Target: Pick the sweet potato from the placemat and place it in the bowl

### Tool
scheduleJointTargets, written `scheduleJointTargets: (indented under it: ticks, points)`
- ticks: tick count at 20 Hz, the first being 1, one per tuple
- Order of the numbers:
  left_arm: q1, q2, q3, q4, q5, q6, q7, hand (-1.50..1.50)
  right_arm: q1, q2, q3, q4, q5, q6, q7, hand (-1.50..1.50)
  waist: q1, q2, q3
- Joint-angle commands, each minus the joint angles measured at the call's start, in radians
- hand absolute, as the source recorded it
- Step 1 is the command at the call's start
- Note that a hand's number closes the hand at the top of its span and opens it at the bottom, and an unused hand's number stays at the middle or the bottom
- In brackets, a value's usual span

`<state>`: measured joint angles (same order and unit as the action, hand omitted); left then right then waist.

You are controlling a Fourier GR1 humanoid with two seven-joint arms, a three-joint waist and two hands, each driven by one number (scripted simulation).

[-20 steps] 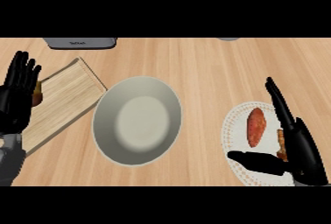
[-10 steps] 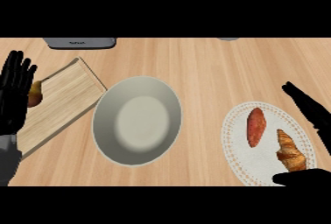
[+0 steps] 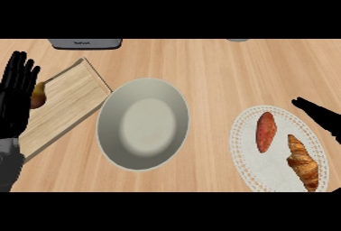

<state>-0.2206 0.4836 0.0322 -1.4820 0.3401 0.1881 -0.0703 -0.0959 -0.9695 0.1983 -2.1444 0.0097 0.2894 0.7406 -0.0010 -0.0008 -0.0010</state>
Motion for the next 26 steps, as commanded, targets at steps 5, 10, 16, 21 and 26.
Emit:
scheduleJointTargets:
  ticks: [5, 10, 16, 21, 26]
  points:
    - [-0.025, -0.071, -0.017, -0.048, -0.064, 0.027, 0.056, 0.0, -0.041, 0.14, 0.01, 0.053, 0.069, 0.11, 0.049, -1.5, 0.004, 0.0, 0.001]
    - [0.03, -0.073, 0.039, -0.034, -0.077, -0.023, 0.016, 0.0, 0.014, 0.204, -0.04, 0.131, 0.141, 0.173, -0.036, -1.5, 0.001, 0.0, 0.001]
    - [-0.021, -0.083, 0.066, 0.037, -0.086, -0.075, -0.013, 0.0, -0.002, 0.29, -0.016, 0.353, 0.315, 0.152, -0.219, -1.5, 0.002, 0.002, 0.001]
    - [-0.044, -0.105, 0.083, 0.053, -0.114, -0.079, 0.01, 0.0, -0.002, 0.347, -0.043, 0.418, 0.407, 0.156, -0.282, -1.5, 0.0, 0.001, 0.001]
    - [-0.042, -0.087, 0.14, 0.076, -0.103, -0.121, -0.022, 0.0, 0.028, 0.384, -0.055, 0.504, 0.479, 0.095, -0.449, -1.5, -0.001, 0.001, 0.001]
